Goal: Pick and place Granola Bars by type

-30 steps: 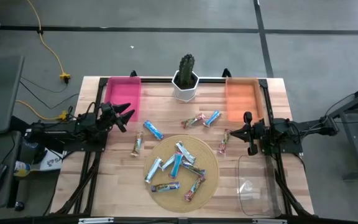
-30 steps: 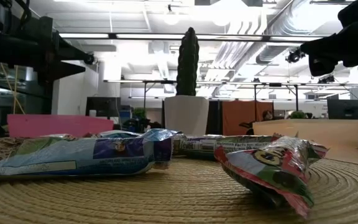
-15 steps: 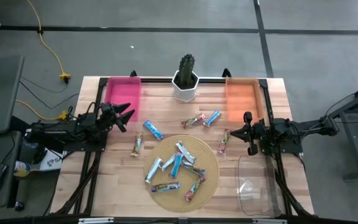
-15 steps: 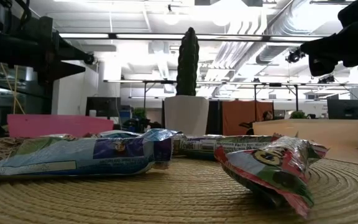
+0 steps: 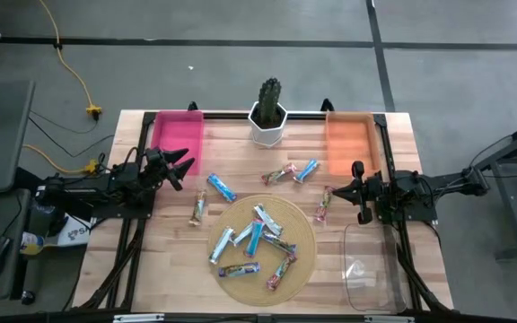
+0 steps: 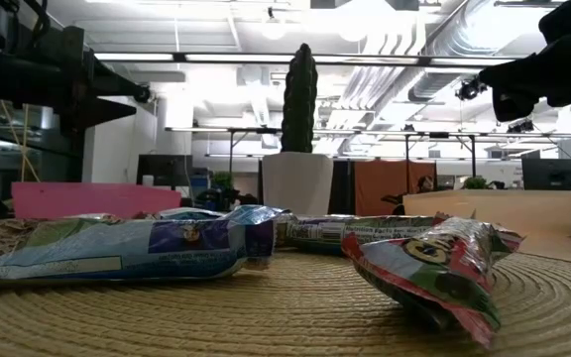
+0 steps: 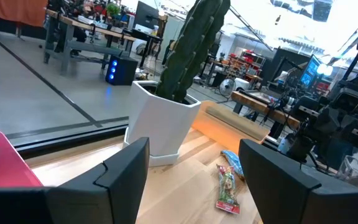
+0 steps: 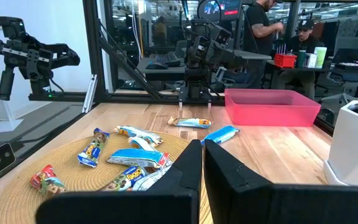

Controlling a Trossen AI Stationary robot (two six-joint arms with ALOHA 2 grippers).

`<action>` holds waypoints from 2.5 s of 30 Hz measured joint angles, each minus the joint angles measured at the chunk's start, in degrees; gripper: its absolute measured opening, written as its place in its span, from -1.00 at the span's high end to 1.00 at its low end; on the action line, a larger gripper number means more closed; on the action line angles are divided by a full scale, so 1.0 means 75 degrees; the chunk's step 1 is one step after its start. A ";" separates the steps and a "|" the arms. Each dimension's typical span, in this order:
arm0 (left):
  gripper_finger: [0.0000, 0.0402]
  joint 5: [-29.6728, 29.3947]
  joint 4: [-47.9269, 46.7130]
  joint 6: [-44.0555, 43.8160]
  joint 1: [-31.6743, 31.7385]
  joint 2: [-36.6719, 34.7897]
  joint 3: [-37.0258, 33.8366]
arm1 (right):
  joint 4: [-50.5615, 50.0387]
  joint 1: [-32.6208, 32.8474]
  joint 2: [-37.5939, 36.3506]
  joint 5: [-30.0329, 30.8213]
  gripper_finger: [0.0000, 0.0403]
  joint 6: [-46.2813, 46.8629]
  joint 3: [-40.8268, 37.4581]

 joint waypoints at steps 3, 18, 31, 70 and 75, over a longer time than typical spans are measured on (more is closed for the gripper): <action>-0.22 0.0000 0.0000 0.0000 0.0001 0.0000 -0.0001 | 0.0003 0.0001 0.0002 0.0000 1.00 0.0003 0.0000; -0.22 0.0000 0.0000 0.0000 0.0001 0.0001 0.0000 | 0.0023 0.0000 0.0000 0.0699 1.00 -0.1783 0.0000; -0.22 0.0000 0.0001 0.0000 0.0000 0.0001 -0.0003 | 0.0006 0.0003 -0.0003 0.0468 1.00 -0.0332 0.0003; -0.22 0.0000 0.0001 0.0000 0.0001 0.0001 0.0000 | -0.5440 0.0000 0.3230 0.4074 0.50 -0.0228 0.6773; -0.22 0.0000 0.0002 0.0000 0.0001 0.0000 0.0000 | -0.6823 0.0000 0.4688 0.4064 0.39 -0.0692 0.7933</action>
